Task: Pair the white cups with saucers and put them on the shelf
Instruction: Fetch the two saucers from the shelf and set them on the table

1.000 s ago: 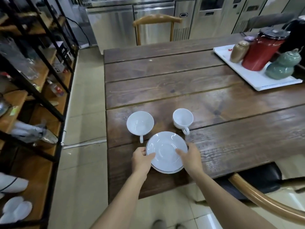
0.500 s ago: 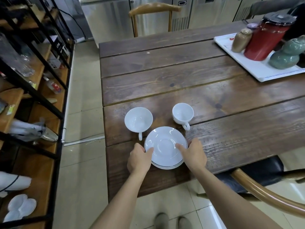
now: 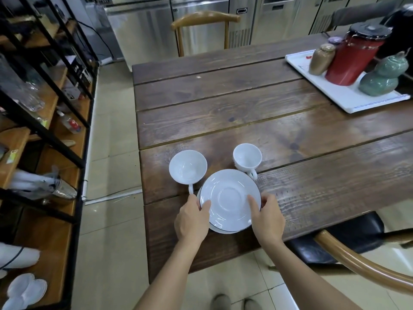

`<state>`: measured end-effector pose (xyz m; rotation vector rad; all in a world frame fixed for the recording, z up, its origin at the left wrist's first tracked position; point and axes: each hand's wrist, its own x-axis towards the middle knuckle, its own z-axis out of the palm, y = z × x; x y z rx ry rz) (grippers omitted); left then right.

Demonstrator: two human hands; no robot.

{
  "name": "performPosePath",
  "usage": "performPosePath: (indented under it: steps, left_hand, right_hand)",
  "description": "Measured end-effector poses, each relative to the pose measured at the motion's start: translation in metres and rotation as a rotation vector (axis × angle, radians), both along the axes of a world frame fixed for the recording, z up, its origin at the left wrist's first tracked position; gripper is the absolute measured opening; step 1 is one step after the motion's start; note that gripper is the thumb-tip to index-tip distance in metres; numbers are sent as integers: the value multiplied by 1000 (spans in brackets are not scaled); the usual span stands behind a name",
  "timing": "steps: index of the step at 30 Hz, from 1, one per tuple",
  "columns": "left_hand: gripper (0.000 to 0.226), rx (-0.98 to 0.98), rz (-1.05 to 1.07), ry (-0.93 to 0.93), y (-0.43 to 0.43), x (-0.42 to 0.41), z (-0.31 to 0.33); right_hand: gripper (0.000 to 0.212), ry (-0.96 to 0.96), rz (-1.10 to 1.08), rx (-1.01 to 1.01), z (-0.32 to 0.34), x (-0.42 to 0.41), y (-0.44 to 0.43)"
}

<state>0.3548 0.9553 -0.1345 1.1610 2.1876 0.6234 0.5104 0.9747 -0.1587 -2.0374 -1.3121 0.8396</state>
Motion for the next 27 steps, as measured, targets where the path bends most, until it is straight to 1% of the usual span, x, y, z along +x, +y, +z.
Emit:
performPosePath:
  steps: [3, 6, 8, 13, 16, 18, 20, 23, 25, 27]
  left_hand:
    - [36, 167, -6, -84, 0, 10, 12]
    - [30, 318, -18, -238, 8, 31, 23]
    - [26, 354, -47, -354, 16, 50, 33]
    - [12, 246, -108, -560, 46, 97, 48]
    - [20, 104, -106, -658, 67, 128, 45]
    - [21, 11, -89, -699, 78, 146, 41]
    - [23, -57, -43, -742, 88, 159, 36]
    - [28, -135, 39, -845, 98, 172, 31]
    - [33, -166, 86, -862, 103, 176, 27]
    - [35, -188, 120, -842, 107, 178, 21]
  right_hand:
    - [24, 120, -13, 93, 9, 9, -2]
    - [23, 227, -80, 166, 23, 27, 4]
    - [23, 272, -123, 219, 35, 44, 13]
    - [20, 273, -174, 273, 55, 94, 43]
    - [19, 264, -186, 254, 53, 128, 60]
    - [19, 235, -177, 208, 48, 146, 71]
    - [21, 157, -139, 131, 41, 161, 82]
    - [24, 0, -17, 17, 28, 178, 98]
    - [16, -81, 62, -38, 19, 185, 107]
    - [16, -143, 121, -72, 12, 190, 115]
